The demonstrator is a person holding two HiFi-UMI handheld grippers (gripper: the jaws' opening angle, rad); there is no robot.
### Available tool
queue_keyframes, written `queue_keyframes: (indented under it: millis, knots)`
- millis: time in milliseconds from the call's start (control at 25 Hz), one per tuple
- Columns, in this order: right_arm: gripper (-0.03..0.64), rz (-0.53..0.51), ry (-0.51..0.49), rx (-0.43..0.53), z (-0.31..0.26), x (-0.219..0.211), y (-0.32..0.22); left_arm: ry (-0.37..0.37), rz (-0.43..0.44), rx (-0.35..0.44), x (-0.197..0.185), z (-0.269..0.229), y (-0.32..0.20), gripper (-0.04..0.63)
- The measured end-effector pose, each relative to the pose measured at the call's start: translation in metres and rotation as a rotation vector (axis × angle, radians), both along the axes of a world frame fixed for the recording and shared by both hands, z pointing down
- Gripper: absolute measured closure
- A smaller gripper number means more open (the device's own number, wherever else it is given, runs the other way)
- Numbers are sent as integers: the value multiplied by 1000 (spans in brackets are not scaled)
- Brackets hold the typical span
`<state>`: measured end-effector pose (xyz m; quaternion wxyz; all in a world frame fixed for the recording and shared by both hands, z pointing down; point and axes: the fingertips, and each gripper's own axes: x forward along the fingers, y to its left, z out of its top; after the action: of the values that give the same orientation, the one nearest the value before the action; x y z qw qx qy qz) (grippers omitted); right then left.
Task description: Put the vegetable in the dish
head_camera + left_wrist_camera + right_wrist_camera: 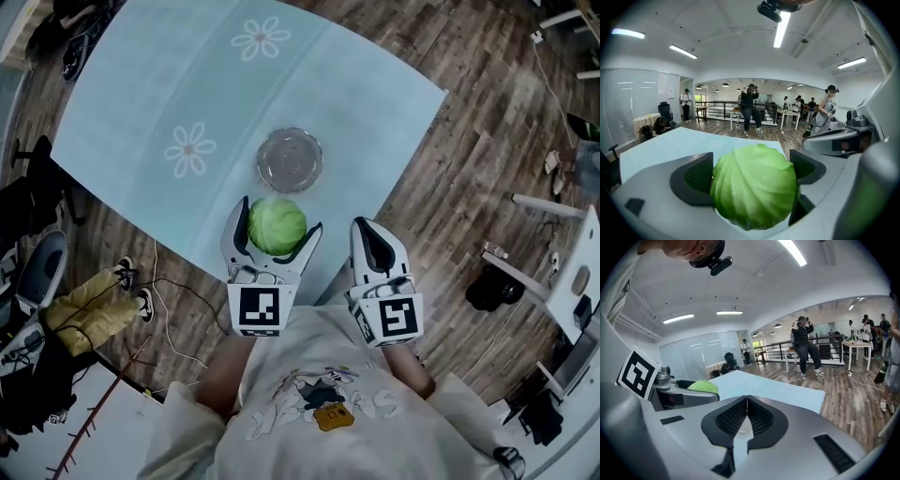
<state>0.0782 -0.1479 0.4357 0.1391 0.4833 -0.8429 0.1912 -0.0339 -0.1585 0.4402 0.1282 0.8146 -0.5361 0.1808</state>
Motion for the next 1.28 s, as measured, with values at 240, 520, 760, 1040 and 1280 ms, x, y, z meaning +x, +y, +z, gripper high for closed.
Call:
queue_keyframes:
  millis: [240, 520, 760, 1040, 1280]
  knots:
    - [594, 19, 10, -16, 9, -7, -10, 3, 2, -37, -4, 22, -18, 78]
    - [594, 41, 16, -23, 17, -14, -18, -12, 4, -69, -10, 52, -36, 78]
    - [594, 45, 13, -40, 25, -17, -16, -3, -13, -132, -10, 87, -48, 78]
    - [594, 46, 19, -43, 27, -20, -18, -19, -16, -178, -12, 122, -65, 78]
    - [594, 55, 28, -43, 33, -19, -21, -30, -11, -191, -12, 136, -73, 78]
